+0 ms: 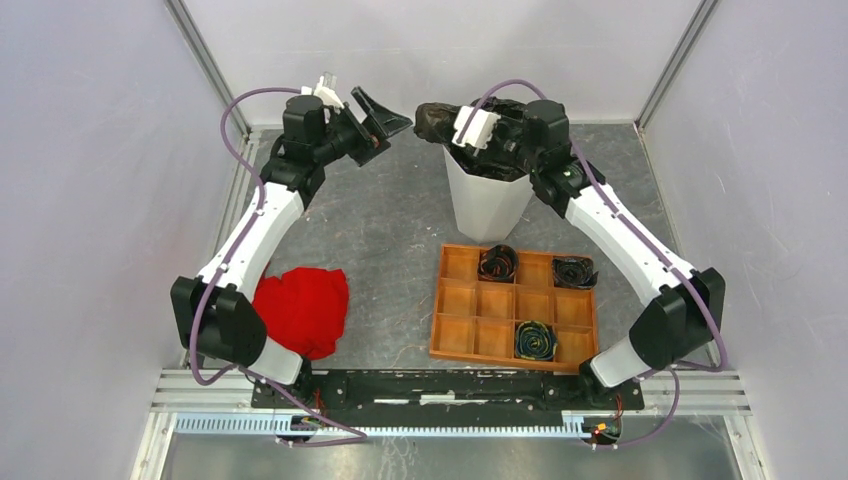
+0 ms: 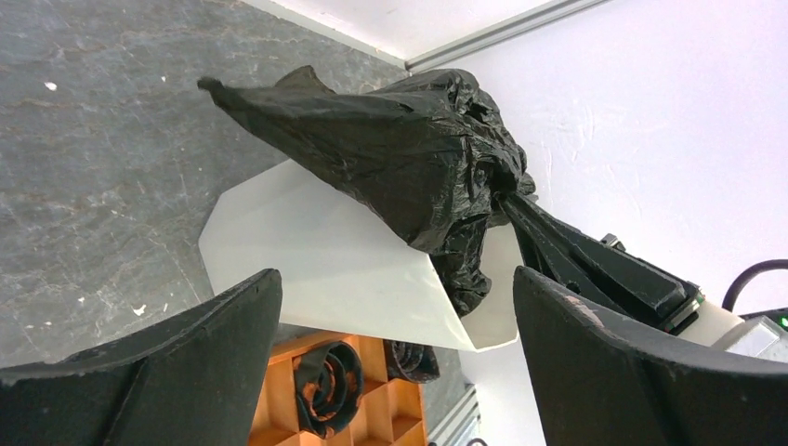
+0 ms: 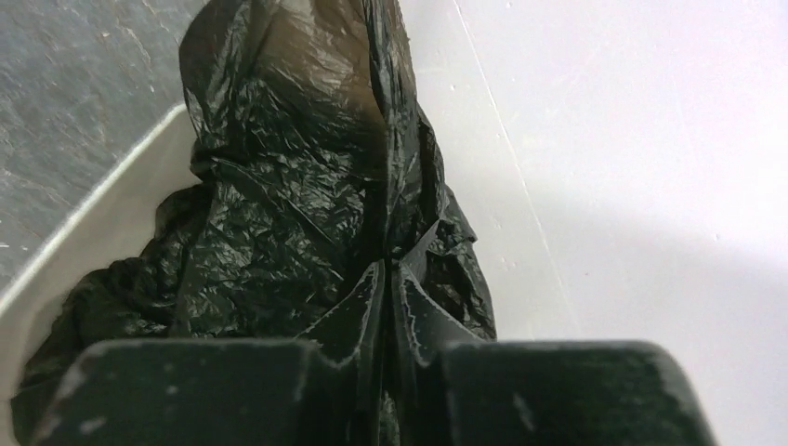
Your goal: Put the trash bags into the trash bin
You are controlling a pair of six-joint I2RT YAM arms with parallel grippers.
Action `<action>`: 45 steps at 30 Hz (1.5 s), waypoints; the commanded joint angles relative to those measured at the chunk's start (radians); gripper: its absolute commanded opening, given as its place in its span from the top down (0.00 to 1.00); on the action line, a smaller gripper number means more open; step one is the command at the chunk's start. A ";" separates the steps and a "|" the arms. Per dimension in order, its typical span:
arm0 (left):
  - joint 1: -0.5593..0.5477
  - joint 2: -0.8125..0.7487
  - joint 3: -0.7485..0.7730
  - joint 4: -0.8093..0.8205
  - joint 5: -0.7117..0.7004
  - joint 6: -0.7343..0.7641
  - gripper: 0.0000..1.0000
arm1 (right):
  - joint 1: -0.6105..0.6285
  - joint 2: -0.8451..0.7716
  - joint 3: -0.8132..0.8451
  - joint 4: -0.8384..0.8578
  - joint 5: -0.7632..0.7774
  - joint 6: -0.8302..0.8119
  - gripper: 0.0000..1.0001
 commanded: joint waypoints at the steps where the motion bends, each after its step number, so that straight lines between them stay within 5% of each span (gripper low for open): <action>1: -0.003 -0.063 -0.039 0.076 0.019 -0.088 0.01 | 0.042 -0.028 0.075 -0.032 0.034 -0.028 0.93; 12: -0.034 -0.059 -0.069 0.151 0.013 -0.182 0.00 | 0.096 -0.298 -0.202 -0.064 -0.013 0.054 0.91; 19: -0.101 -0.019 -0.052 0.198 -0.028 -0.183 0.00 | 0.104 -0.348 -0.272 -0.093 -0.035 0.109 0.99; 23: -0.107 0.026 0.030 0.114 -0.126 -0.150 0.00 | 0.103 -0.371 -0.335 0.037 0.119 0.156 0.51; 28: -0.107 0.085 0.110 0.019 -0.190 -0.106 0.00 | 0.102 -0.332 -0.350 0.196 0.287 0.072 0.26; 45: -0.105 0.015 0.052 -0.001 -0.211 -0.037 0.00 | 0.052 -0.127 -0.078 0.102 0.149 0.043 0.31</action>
